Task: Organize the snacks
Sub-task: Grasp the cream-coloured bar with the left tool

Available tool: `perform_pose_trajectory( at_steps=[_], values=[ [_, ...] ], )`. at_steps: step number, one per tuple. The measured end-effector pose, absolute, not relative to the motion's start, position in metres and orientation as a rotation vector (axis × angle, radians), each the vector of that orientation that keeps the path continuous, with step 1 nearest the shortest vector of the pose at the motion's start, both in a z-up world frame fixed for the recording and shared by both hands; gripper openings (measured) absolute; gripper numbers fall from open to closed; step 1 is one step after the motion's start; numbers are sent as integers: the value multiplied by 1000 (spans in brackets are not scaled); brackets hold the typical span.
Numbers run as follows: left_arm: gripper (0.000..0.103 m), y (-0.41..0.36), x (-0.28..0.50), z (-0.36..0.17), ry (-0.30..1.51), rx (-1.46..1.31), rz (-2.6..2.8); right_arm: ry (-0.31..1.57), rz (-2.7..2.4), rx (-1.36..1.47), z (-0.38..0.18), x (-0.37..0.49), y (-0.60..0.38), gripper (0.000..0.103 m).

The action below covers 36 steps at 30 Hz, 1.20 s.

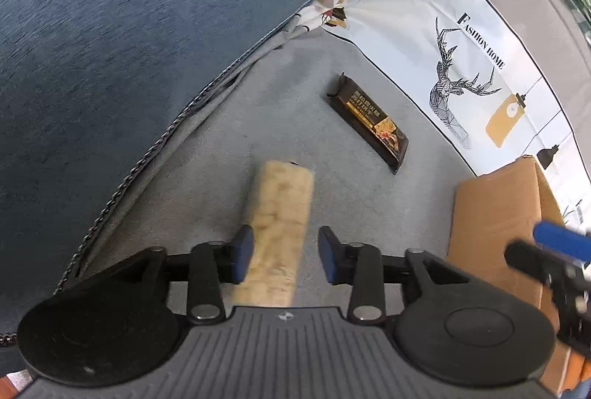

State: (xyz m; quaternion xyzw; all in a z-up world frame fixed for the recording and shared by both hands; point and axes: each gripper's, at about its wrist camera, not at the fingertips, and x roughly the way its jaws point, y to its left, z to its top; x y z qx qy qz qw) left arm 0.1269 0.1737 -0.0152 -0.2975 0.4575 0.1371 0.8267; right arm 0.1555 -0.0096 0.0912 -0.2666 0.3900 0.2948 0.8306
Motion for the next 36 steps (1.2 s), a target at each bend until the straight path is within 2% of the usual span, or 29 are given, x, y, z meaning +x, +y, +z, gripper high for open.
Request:
perform_pose_trajectory(
  at_steps=[3, 5, 7, 8, 9, 17, 24, 26, 27, 28, 29, 32, 36],
  values=[
    [67, 164, 140, -16, 997, -554, 288, 821, 636, -585, 91, 175, -3, 45],
    [67, 159, 149, -21, 1030, -526, 302, 832, 642, -582, 85, 196, 4, 51],
    [62, 163, 150, -30, 1074, -557, 338, 852, 656, -581, 77, 219, 14, 63],
    [48, 165, 149, -33, 1095, -571, 356, 858, 660, -588, 72, 229, 20, 66],
    [44, 167, 149, -36, 1105, -586, 371, 866, 667, -599, 67, 239, 26, 71],
    [41, 188, 139, -34, 1076, -745, 438, 887, 729, -696, 16, 295, 83, 86],
    [41, 193, 138, -33, 1077, -791, 450, 923, 805, -817, -27, 311, 105, 86],
    [41, 194, 141, -34, 1078, -797, 452, 954, 809, -802, -33, 315, 104, 76],
    [41, 195, 142, -34, 1078, -797, 452, 969, 826, -774, -34, 316, 102, 66],
    [41, 195, 143, -34, 1078, -796, 452, 976, 843, -747, -33, 315, 100, 45],
    [41, 195, 144, -33, 1080, -795, 451, 982, 859, -726, -31, 315, 99, 41],
    [41, 194, 146, -34, 1079, -790, 447, 1020, 888, -693, -26, 308, 94, 36],
    [41, 193, 144, -35, 1081, -773, 429, 1029, 828, -650, -11, 292, 83, 34]
  ],
)
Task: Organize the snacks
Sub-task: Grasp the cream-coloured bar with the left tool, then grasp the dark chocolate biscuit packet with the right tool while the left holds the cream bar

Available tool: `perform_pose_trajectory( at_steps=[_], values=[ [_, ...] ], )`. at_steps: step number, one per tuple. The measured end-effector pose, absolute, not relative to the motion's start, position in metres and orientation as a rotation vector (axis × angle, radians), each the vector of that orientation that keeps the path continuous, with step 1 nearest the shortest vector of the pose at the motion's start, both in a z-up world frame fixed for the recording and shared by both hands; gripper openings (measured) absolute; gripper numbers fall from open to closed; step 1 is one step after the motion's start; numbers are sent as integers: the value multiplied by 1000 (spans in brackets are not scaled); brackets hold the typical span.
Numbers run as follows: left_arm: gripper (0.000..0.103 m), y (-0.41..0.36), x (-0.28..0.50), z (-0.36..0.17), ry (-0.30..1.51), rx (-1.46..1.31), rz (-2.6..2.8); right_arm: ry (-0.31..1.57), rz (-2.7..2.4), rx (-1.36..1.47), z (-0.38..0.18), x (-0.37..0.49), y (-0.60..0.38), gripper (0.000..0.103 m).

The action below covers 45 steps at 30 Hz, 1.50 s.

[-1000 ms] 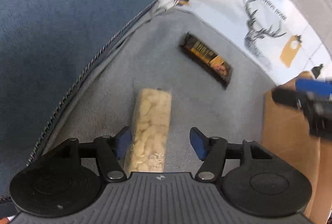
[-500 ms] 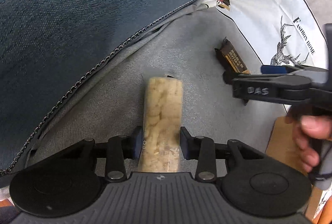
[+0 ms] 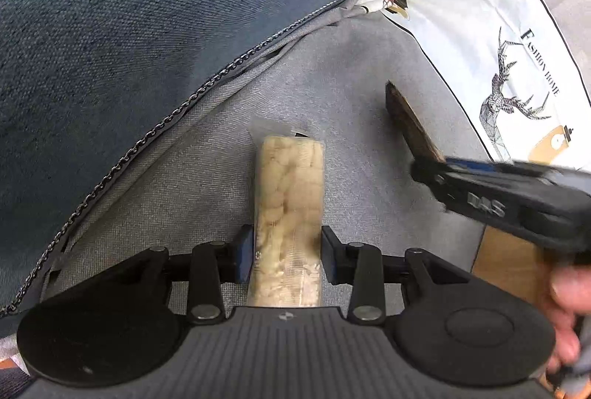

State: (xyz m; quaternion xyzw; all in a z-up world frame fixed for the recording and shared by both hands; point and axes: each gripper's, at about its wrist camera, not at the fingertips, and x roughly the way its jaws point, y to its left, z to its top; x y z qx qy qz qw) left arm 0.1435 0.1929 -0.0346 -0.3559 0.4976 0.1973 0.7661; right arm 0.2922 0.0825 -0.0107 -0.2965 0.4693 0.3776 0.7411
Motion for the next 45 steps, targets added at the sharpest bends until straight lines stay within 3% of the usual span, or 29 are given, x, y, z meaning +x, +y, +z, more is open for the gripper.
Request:
perform_pose_trajectory(
  at_steps=[2, 4, 6, 20, 31, 33, 35, 37, 38, 43, 45],
  values=[
    [41, 193, 144, -35, 1084, -773, 415, 1034, 780, -603, 0, 280, 73, 33],
    [41, 194, 143, -36, 1086, -776, 395, 1029, 727, -564, 12, 263, 62, 18],
    [41, 196, 141, -36, 1088, -780, 383, 1034, 690, -527, 17, 243, 51, 15],
    [40, 188, 119, -30, 1134, -698, 174, 990, 576, -374, 7, 97, -6, 15],
    [41, 168, 119, -31, 1183, -589, 95, 608, 481, -742, -29, -3, -12, 15],
    [47, 167, 120, -32, 1188, -569, 94, 623, 521, -675, -36, -6, -14, 15],
    [52, 165, 122, -33, 1190, -552, 104, 647, 584, -590, -38, -5, -19, 21],
    [53, 164, 120, -32, 1187, -533, 107, 646, 601, -561, -39, -6, -20, 43],
    [54, 163, 118, -32, 1183, -521, 107, 636, 611, -547, -39, -5, -21, 48],
    [58, 154, 116, -32, 1175, -477, 111, 641, 621, -461, -44, 4, -32, 60],
    [59, 152, 114, -32, 1176, -467, 116, 673, 612, -430, -47, 9, -33, 60]
  ],
)
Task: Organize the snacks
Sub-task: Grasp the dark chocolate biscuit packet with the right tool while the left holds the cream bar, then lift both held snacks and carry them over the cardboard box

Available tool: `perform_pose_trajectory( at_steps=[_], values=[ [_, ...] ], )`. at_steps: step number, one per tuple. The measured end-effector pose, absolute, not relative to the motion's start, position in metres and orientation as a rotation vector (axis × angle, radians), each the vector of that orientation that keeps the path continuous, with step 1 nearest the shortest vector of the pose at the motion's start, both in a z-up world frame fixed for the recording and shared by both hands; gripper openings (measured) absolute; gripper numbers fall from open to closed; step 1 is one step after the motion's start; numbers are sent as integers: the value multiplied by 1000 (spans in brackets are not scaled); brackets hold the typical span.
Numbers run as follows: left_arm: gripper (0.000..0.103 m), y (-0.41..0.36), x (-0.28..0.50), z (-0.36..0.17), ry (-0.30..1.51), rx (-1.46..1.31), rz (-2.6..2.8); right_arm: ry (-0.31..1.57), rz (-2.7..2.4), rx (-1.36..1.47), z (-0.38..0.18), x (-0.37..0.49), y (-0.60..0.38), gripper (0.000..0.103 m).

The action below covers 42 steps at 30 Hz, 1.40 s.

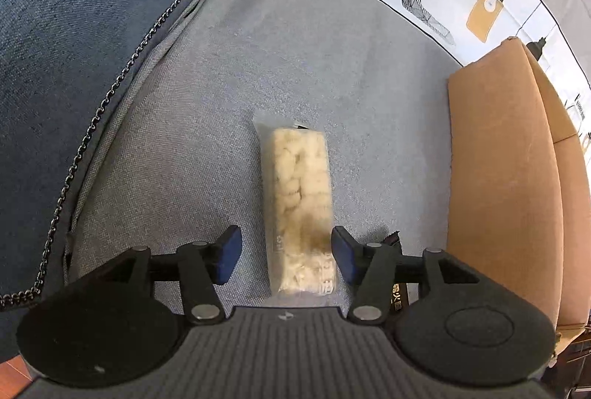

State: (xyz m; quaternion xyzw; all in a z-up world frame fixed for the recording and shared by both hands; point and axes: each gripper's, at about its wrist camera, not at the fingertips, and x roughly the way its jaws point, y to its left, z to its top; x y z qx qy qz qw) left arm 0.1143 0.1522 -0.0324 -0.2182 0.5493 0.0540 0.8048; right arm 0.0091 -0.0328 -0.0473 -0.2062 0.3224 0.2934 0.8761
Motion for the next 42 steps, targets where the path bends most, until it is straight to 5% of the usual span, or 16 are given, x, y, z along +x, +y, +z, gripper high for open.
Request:
perform_pose_trajectory(
  at_steps=[12, 17, 42],
  values=[
    [64, 140, 122, -33, 1188, -396, 123, 766, 581, -337, -64, 36, -32, 65],
    [64, 138, 122, -33, 1190, -383, 122, 786, 607, -293, -64, 39, -35, 41],
    [65, 122, 128, -37, 1201, -312, 99, 766, 560, -308, -64, 34, -35, 42]
  ],
)
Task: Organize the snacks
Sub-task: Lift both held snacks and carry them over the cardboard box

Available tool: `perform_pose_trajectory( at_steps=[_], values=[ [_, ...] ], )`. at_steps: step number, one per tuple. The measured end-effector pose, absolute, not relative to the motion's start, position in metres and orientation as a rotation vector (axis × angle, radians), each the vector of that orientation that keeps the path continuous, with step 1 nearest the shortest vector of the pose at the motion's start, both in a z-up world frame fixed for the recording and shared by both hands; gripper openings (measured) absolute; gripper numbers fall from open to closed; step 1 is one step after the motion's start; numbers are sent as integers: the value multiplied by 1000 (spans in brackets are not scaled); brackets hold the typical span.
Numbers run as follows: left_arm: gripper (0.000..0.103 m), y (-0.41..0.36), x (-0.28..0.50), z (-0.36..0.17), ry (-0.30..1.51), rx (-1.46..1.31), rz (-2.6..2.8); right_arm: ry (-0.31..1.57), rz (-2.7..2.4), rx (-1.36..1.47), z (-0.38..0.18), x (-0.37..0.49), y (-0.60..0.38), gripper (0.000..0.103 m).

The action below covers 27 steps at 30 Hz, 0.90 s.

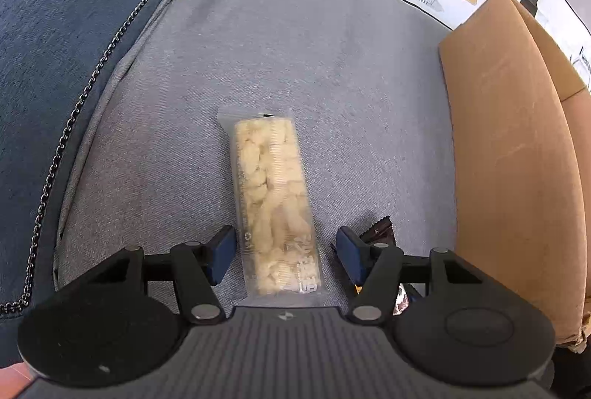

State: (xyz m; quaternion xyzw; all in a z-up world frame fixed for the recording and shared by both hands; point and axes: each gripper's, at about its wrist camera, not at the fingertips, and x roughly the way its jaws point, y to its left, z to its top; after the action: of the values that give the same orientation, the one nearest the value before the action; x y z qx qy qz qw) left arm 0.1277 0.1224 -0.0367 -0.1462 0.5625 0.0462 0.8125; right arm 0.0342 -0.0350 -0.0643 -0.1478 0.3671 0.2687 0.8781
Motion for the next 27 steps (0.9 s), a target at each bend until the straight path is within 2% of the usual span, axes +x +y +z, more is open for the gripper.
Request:
perform_pose_trajectory(
  at_steps=[16, 17, 20, 27],
  values=[
    [64, 114, 128, -36, 1198, -264, 88, 762, 558, -311, -64, 31, -34, 41],
    [61, 113, 128, -36, 1197, -258, 87, 762, 558, -312, -64, 31, -34, 41],
    [44, 109, 128, -35, 1191, -217, 103, 759, 557, -318, -62, 29, -32, 41],
    [40, 105, 121, -24, 1122, -201, 109, 745, 535, -316, -59, 25, -35, 41]
  ],
)
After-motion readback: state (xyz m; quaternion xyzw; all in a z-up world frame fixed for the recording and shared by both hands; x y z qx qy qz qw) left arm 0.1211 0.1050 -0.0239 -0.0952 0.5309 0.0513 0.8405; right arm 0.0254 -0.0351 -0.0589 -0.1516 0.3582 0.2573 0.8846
